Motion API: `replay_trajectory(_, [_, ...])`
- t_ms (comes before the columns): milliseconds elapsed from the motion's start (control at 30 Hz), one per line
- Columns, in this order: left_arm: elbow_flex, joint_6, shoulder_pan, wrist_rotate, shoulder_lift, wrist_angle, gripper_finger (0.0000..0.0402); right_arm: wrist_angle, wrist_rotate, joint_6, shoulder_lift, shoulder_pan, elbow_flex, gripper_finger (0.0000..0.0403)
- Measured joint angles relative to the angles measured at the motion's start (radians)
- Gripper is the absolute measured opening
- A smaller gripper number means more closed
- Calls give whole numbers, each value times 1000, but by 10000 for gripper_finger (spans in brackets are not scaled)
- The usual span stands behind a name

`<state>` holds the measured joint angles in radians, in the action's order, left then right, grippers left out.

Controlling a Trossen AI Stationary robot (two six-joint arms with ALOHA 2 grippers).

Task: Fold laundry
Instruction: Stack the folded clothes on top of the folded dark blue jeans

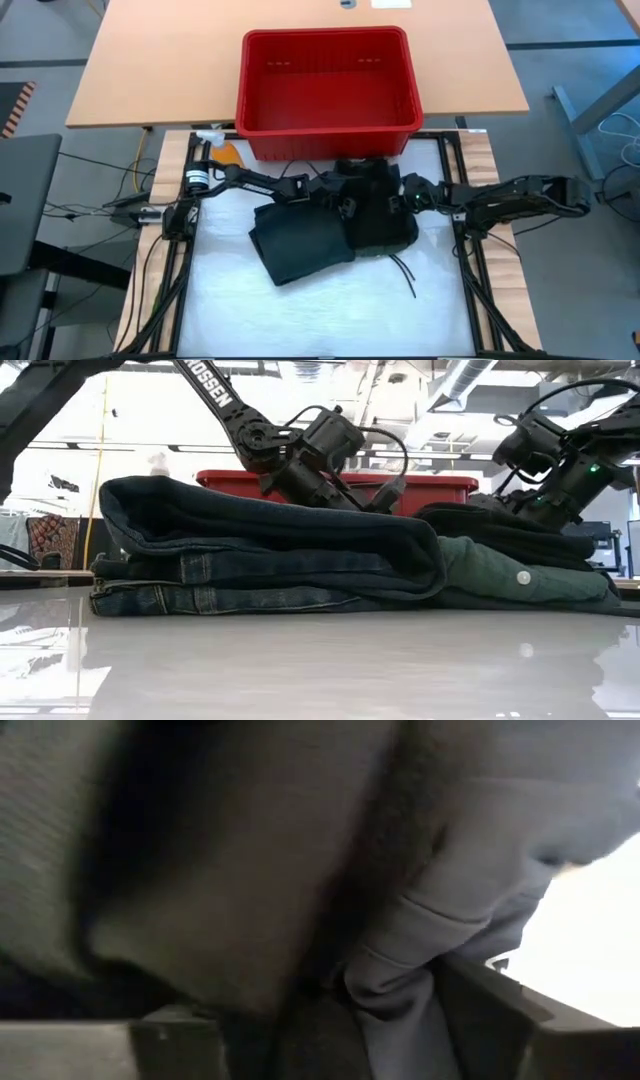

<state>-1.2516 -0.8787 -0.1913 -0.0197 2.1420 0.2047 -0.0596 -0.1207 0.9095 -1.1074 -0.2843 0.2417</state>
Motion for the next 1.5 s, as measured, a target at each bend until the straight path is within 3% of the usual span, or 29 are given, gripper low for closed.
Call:
replay_trajectory(100, [-40,22,9,-2,35,-1,291,-22,0,2,-12,33,-1,250])
replay_trajectory(200, [-73,41,22,4,41,-20,271,-69,0,-1,-33,59,-3,186])
replay_trajectory(367, [-151,79,26,-38,48,-58,180,-114,5,-50,-33,64,-3,56])
replay_trajectory(567, [-201,144,29,-53,50,-81,45,-72,43,-69,86,68,-6,48])
replay_trajectory(1033, [-362,246,36,-81,54,-101,43,148,33,-74,503,69,-3,48])
replay_trajectory(1233, [-387,241,35,-82,51,-174,47,280,-9,-70,605,70,6,48])
replay_trajectory(1333, [-386,219,31,-73,51,-291,80,375,-41,-49,612,71,6,48])
replay_trajectory(1500, [-386,216,29,-70,51,-392,177,382,-68,-49,610,70,7,48])
